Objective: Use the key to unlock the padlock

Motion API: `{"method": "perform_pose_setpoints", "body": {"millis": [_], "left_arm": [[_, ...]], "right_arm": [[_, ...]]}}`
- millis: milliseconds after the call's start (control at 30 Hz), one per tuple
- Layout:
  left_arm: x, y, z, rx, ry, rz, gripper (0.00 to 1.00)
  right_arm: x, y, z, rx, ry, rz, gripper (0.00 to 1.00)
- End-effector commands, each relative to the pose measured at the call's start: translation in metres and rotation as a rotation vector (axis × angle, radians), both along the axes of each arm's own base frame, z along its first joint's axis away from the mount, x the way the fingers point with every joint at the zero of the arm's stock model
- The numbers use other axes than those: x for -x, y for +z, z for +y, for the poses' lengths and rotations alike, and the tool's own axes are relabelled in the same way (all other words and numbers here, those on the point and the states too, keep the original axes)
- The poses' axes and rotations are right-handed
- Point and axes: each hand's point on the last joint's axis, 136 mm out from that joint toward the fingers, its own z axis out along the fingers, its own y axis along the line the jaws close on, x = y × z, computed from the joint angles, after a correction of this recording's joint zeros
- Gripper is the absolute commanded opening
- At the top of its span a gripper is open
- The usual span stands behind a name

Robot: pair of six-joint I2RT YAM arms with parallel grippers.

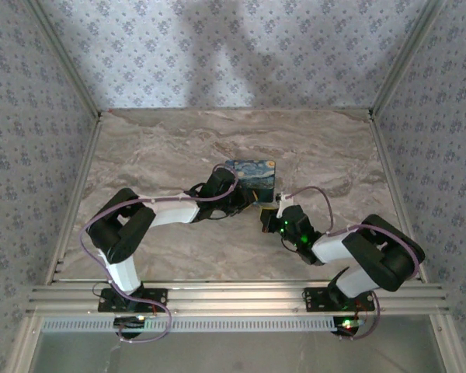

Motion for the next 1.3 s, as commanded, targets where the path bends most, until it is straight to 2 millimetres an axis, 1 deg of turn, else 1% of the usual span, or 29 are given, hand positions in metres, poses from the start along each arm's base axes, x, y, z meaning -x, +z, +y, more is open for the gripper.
{"method": "perform_pose_setpoints", "body": {"millis": [0,133,433,900,1267], "left_arm": [[0.006,0.020,-0.006,0.058,-0.020,-0.016,0.14],[0.006,0.020,-0.006,0.059,-0.021,-0.015,0.14],[0.006,0.021,-0.007,0.060,-0.022,-0.016,0.14],[0.007,0.019,-0.008,0.058,-0.029,-0.012,0.14],[0.008,0.017,-0.008,0.054,-0.030,-0.007,0.14]], "right_arm": [[-0.002,-0.004,-0.012,0.013,-0.054,0.008,0.00],[-0.002,-0.005,-0.013,0.019,-0.059,0.014,0.00],[-0.001,-0.009,-0.009,0.024,-0.038,0.024,0.00],[-0.005,-0.002,0.002,0.007,-0.002,0.006,0.00],[-0.004,0.003,0.005,-0.012,0.010,-0.018,0.00]]}}
